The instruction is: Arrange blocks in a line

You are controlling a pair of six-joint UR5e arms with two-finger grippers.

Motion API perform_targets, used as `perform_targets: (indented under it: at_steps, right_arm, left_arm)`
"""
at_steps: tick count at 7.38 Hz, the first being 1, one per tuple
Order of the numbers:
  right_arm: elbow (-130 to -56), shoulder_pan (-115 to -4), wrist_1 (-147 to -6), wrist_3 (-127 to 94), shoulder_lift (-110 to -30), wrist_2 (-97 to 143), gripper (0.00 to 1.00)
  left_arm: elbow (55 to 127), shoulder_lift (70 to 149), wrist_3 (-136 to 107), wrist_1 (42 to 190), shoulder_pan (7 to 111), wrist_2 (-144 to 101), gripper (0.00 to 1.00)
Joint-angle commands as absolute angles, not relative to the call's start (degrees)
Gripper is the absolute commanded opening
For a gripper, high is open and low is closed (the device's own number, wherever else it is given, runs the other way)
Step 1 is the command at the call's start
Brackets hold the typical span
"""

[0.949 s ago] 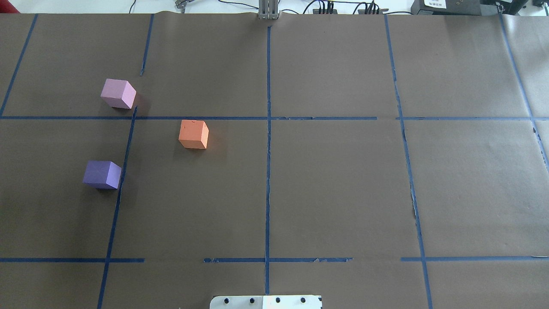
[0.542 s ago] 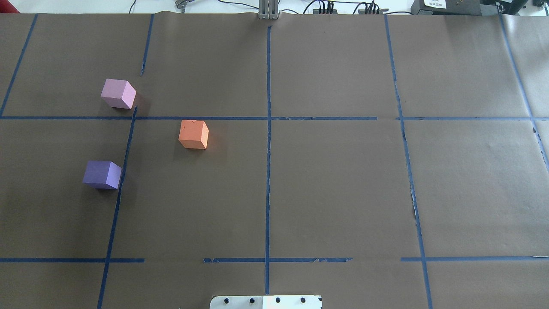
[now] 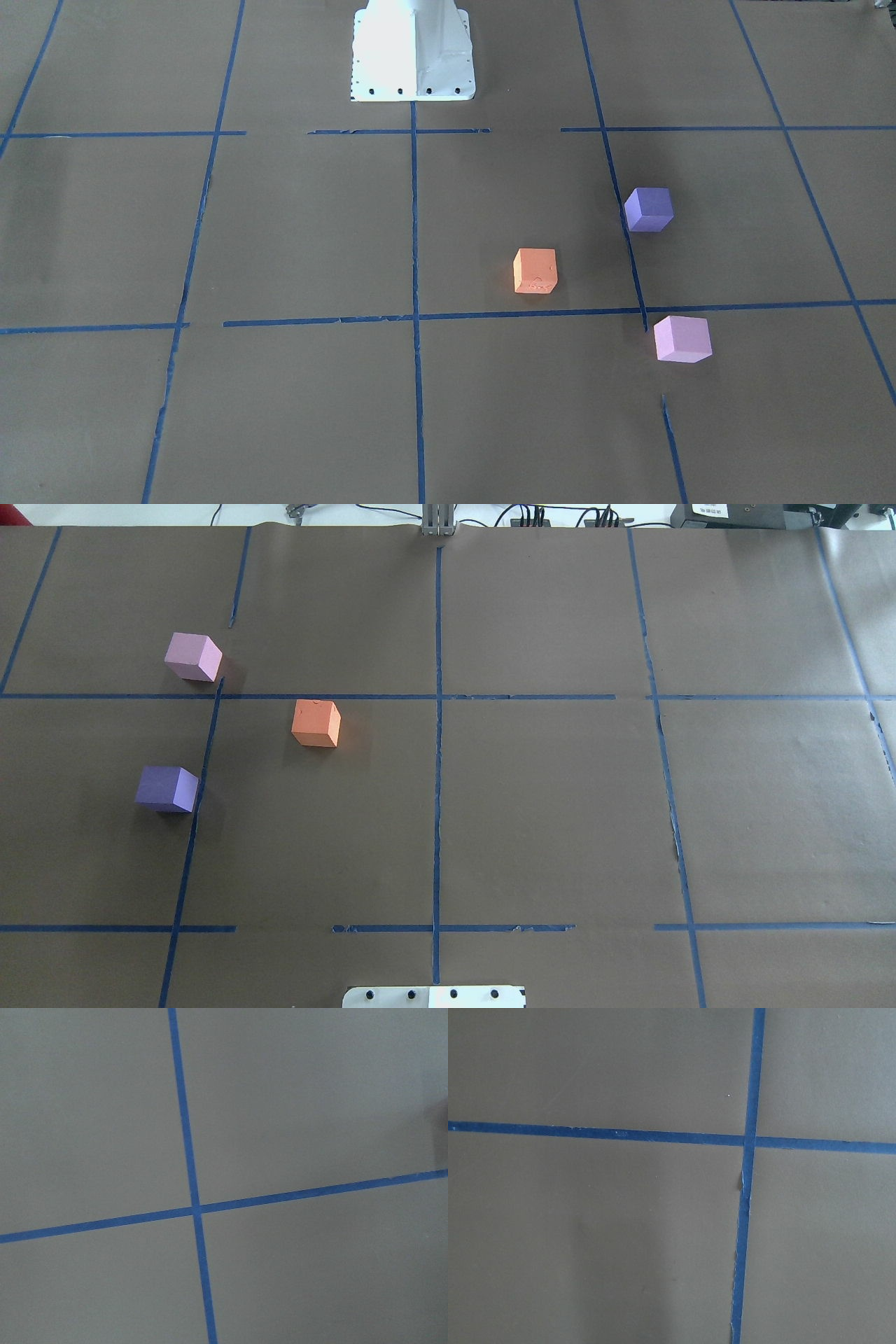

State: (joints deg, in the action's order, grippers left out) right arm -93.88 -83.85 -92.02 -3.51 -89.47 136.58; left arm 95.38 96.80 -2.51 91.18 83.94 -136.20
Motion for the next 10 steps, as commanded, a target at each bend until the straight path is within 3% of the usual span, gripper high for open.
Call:
perform_targets:
  at_steps: [1,3,5,7,10]
  right_arm:
    - [-94.0,-83.8,-92.0,-3.5,-89.5,136.6,1.0]
    - [-93.9,-83.8,-92.0,-3.5,-89.5,136.6,1.0]
    - [-93.9,-83.8,-92.0,-3.5,-89.5,136.6,1.0]
    - [-94.0,-83.8,-92.0,-3.5,-89.5,136.6,1.0]
    - [-93.9,-83.8,-92.0,-3.5,-89.5,136.6,1.0]
  left_arm:
    - [98.1,104.8,-13.4,91.2,77.2,-135.9,1.0]
    - [100.3,112.4,-25.6,91.3,67.2,-135.9,1.0]
    - [97.8,119.9,-41.5,96.0,53.7,-127.3,1.0]
    - [88.4,122.9,-52.6,107.0,47.5,-121.1,0.99]
    - [87.0,123.0,-57.4,107.2,43.1,-115.0,0.99]
